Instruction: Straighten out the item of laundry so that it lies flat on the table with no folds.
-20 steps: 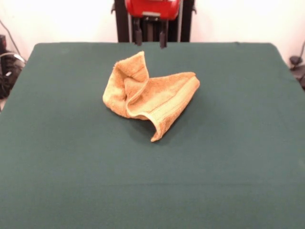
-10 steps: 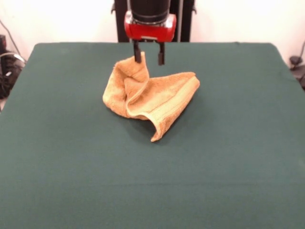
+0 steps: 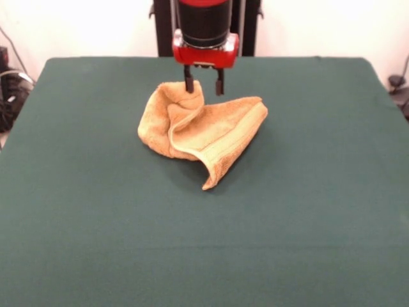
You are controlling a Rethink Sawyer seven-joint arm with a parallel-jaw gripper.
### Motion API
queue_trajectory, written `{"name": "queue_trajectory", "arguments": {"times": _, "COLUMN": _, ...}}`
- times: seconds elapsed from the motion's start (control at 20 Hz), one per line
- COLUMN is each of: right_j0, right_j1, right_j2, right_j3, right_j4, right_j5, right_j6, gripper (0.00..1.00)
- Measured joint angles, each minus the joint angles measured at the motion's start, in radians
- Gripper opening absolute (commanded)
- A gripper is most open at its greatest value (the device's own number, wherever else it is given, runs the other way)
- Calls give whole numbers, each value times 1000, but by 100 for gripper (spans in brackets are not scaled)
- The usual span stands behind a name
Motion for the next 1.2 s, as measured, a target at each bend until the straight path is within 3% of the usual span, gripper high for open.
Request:
{"name": "queue_trajectory", "arguments": {"times": 0.45, "right_j0": 1, "right_j1": 38, "right_j2": 0, "right_j3": 0, "right_j4": -23, "right_j5": -61, "right_j6": 0, "gripper": 100}}
{"name": "queue_trajectory", "arguments": {"times": 1.2, "right_j0": 27, "right_j1": 26, "right_j2": 1, "right_j3": -19, "right_j4": -157, "right_j5": -66, "right_j6": 0, "gripper": 100}}
